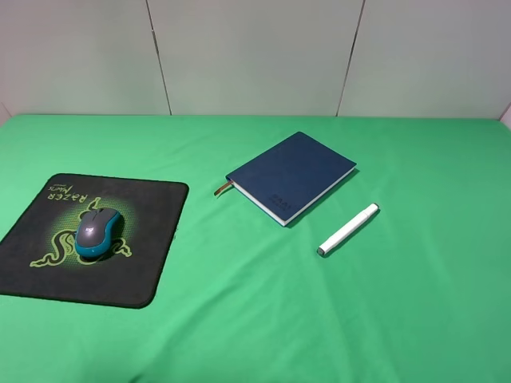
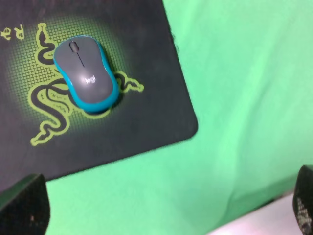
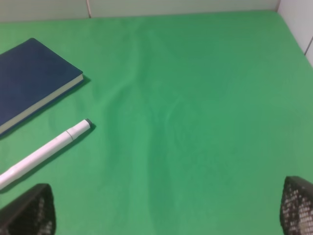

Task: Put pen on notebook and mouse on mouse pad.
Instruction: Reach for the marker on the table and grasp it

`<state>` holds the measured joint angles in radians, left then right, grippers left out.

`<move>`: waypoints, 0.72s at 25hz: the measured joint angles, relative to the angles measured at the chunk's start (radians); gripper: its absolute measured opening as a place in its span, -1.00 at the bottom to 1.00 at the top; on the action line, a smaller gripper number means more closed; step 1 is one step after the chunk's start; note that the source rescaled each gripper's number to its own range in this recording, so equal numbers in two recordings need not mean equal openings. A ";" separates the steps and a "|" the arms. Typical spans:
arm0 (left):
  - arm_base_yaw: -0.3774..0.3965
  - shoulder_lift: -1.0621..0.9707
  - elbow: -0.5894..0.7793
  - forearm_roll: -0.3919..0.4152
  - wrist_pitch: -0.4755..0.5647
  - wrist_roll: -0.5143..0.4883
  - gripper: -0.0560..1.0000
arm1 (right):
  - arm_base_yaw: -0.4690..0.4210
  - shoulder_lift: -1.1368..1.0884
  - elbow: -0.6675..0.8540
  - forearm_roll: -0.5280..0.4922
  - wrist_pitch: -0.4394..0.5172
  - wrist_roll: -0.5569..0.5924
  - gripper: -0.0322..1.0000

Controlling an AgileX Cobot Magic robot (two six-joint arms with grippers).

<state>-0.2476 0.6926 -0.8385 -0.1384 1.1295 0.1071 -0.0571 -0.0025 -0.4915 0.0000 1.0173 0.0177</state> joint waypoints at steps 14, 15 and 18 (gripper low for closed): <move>0.138 -0.532 0.275 0.036 0.012 0.076 1.00 | 0.000 0.000 0.000 0.000 0.000 0.000 1.00; 0.154 -0.562 0.304 0.027 -0.003 0.083 1.00 | 0.000 0.000 0.000 0.000 0.000 0.000 1.00; 0.194 -0.629 0.333 -0.003 -0.042 0.116 1.00 | 0.000 0.000 0.000 0.000 0.000 0.000 1.00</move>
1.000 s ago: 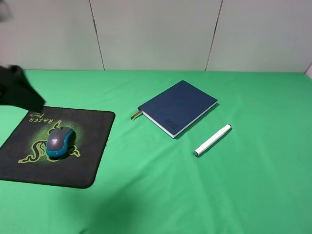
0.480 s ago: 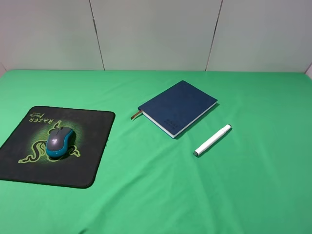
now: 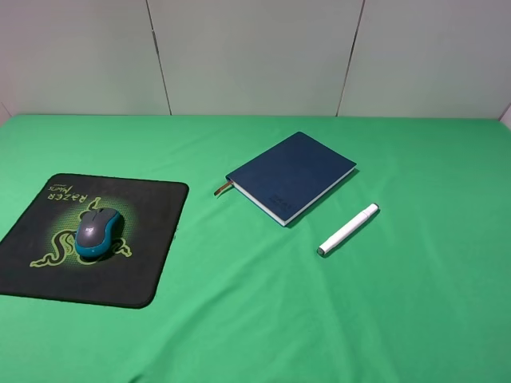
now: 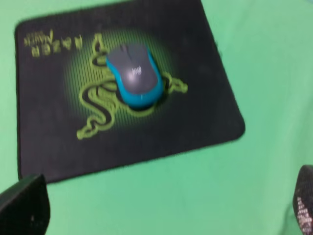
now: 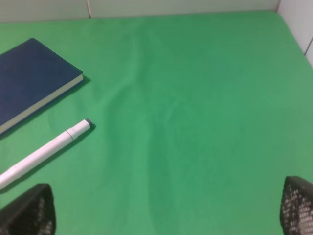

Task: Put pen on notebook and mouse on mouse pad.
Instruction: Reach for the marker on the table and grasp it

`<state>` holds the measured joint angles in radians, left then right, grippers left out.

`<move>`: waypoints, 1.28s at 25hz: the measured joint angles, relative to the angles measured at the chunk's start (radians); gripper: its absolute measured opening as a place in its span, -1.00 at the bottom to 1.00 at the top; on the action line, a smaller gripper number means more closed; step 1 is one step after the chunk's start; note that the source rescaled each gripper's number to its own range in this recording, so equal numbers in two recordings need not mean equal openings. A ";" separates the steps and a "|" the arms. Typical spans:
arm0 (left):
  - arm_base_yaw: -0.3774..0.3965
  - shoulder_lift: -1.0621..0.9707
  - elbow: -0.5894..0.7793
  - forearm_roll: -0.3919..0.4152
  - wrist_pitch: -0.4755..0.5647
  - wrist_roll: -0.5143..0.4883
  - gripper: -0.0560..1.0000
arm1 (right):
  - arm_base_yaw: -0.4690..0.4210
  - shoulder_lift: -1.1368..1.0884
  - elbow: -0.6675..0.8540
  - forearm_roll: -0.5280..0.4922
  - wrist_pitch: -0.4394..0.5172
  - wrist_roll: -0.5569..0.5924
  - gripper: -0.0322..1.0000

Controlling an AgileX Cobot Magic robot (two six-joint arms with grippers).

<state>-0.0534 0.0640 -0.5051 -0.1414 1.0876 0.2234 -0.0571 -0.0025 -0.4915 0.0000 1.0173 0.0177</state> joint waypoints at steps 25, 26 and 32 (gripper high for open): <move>0.018 -0.067 0.001 -0.007 -0.014 0.018 1.00 | 0.000 0.000 0.000 0.000 0.000 0.000 1.00; 0.018 -0.067 0.001 -0.007 -0.014 0.018 1.00 | 0.000 0.000 0.000 0.000 0.000 0.000 1.00; 0.018 -0.067 0.001 -0.007 -0.014 0.018 1.00 | 0.000 0.000 0.000 0.000 0.000 0.000 1.00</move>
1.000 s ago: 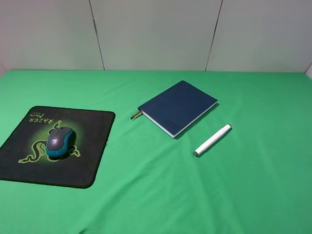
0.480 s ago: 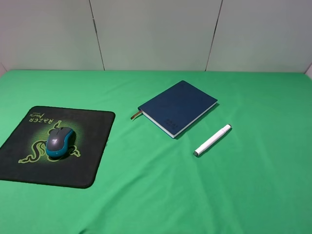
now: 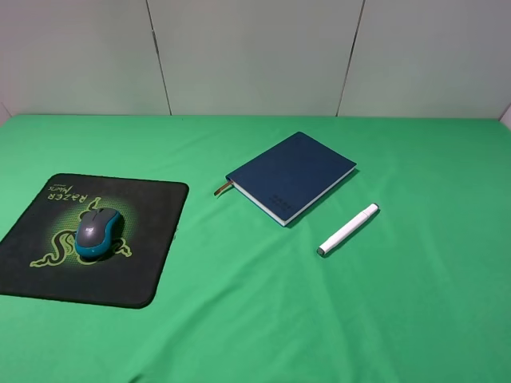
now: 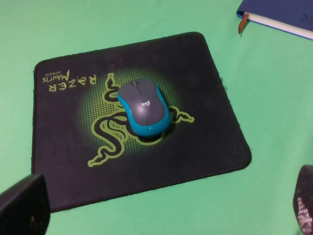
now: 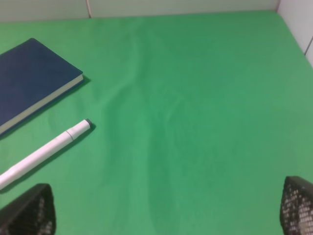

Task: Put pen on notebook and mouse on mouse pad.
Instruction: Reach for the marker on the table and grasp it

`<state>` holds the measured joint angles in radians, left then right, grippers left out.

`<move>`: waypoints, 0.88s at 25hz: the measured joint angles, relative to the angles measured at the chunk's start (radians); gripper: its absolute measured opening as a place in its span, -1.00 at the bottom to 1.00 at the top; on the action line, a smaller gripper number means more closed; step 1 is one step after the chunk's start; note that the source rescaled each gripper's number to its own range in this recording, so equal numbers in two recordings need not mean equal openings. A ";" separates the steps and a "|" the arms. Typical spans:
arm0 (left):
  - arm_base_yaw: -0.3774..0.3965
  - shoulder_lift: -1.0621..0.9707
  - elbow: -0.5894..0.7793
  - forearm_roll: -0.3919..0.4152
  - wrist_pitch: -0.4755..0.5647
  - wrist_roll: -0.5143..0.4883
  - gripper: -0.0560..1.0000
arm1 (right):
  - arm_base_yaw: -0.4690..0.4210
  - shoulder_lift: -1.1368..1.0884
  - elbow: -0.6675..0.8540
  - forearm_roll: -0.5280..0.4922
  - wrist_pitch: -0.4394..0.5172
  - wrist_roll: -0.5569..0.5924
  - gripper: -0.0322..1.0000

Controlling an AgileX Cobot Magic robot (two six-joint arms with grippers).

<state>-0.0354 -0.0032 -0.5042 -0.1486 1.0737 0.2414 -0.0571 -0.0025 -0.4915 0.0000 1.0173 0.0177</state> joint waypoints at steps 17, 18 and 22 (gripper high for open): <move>0.000 0.000 0.000 0.000 0.000 0.000 1.00 | 0.000 0.000 0.000 0.000 0.000 0.000 1.00; 0.000 0.000 0.000 0.000 0.000 0.000 1.00 | 0.000 0.000 0.000 0.000 0.000 0.000 1.00; 0.000 0.000 0.000 0.000 -0.001 0.000 1.00 | 0.000 0.010 -0.012 0.010 0.003 0.000 1.00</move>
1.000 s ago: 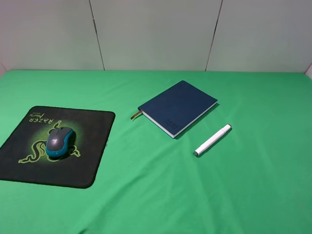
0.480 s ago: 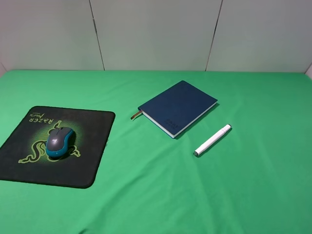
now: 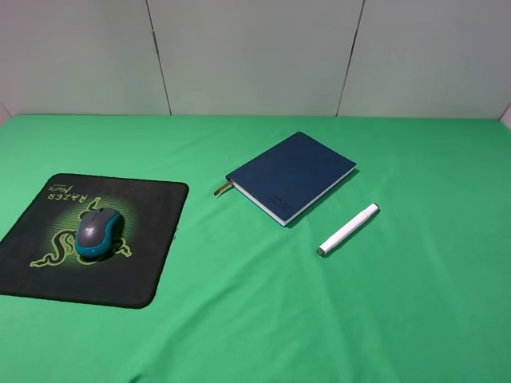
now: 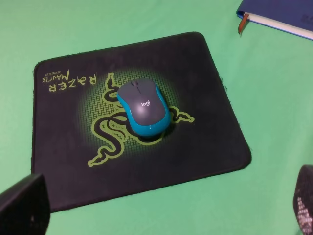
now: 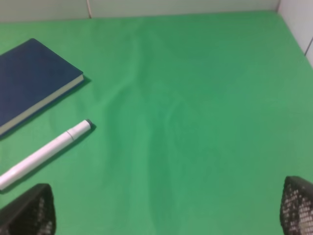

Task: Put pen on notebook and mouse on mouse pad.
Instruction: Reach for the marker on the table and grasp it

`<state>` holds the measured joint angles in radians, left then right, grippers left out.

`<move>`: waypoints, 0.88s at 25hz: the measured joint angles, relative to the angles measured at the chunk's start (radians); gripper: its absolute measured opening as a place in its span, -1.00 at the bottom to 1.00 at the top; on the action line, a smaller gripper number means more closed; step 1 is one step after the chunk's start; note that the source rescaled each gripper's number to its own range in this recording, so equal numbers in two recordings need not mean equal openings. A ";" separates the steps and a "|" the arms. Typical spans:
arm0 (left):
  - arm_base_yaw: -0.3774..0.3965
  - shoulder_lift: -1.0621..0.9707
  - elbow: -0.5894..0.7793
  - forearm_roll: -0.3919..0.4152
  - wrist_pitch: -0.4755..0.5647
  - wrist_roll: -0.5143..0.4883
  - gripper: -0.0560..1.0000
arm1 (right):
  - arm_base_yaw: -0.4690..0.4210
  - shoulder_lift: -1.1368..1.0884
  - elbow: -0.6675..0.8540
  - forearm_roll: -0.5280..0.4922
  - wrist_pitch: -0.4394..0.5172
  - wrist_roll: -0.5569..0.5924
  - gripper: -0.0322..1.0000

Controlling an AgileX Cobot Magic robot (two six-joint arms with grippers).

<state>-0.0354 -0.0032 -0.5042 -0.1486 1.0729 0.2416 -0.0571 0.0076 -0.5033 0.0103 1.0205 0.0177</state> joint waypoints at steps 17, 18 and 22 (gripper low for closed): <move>0.000 0.000 0.000 0.000 0.000 0.000 1.00 | 0.128 0.890 -0.485 -0.054 -0.023 0.001 1.00; 0.000 0.000 0.000 0.000 0.000 0.000 1.00 | 0.128 0.933 -0.506 -0.053 -0.011 0.013 1.00; 0.000 0.000 0.000 0.000 0.000 0.000 1.00 | 0.128 1.097 -0.557 -0.047 0.003 0.122 1.00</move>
<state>-0.0354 -0.0032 -0.5042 -0.1486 1.0729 0.2416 0.0704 1.1046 -1.0608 -0.0365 1.0231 0.1397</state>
